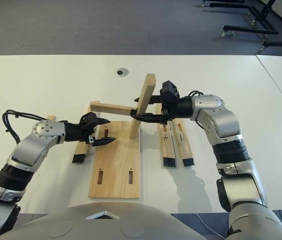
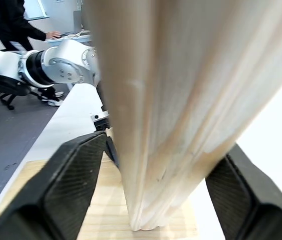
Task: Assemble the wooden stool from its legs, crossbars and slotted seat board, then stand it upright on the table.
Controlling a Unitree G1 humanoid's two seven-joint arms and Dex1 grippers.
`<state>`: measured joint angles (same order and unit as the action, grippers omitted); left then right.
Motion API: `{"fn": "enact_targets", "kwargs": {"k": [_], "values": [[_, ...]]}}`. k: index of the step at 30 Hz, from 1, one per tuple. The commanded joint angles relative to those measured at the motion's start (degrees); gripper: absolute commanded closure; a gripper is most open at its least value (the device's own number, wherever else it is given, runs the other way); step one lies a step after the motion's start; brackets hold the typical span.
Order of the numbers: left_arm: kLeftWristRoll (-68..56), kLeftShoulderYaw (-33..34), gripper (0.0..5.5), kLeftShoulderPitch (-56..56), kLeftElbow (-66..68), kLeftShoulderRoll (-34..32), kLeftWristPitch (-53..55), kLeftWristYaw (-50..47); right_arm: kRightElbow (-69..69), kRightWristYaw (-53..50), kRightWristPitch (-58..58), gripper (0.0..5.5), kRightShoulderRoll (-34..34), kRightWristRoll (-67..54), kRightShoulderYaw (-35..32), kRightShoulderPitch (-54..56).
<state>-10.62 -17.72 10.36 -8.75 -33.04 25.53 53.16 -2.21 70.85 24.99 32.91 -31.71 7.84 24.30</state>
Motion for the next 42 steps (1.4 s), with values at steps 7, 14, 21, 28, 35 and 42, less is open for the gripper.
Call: {"fn": "enact_targets", "kwargs": {"k": [7, 14, 21, 28, 35, 42], "values": [[0.5, 0.2, 1.62, -1.2, -0.8, 0.0, -0.6, -1.1, 8.6, -7.3, 3.4, 0.31, 0.6, -5.3, -10.9, -2.8], [0.4, 0.4, 1.62, -1.6, -1.0, -0.4, -0.4, -1.4, 15.4, -26.2, 11.0, 0.31, -4.1, -21.5, -24.4, 5.3], [1.3, -0.8, 1.62, -1.3, -0.3, 1.0, -1.0, -2.5, 8.4, -39.6, 16.2, 0.31, -8.5, -24.2, -22.5, 20.5], [2.6, -2.0, 1.62, -2.3, -0.9, 1.8, -1.4, -3.8, 8.2, -38.7, 18.6, 0.31, -11.5, -15.9, -8.7, 11.2], [2.6, -2.1, 1.62, -2.8, -1.5, 1.4, -1.0, -3.3, 9.1, -37.5, 16.3, 0.31, -11.5, -10.5, -5.4, 9.2], [2.4, -1.5, 1.62, -2.9, -1.7, 1.1, -0.9, -3.2, 14.3, -40.3, 13.8, 0.31, -13.7, -15.1, -13.2, 12.3]]}}
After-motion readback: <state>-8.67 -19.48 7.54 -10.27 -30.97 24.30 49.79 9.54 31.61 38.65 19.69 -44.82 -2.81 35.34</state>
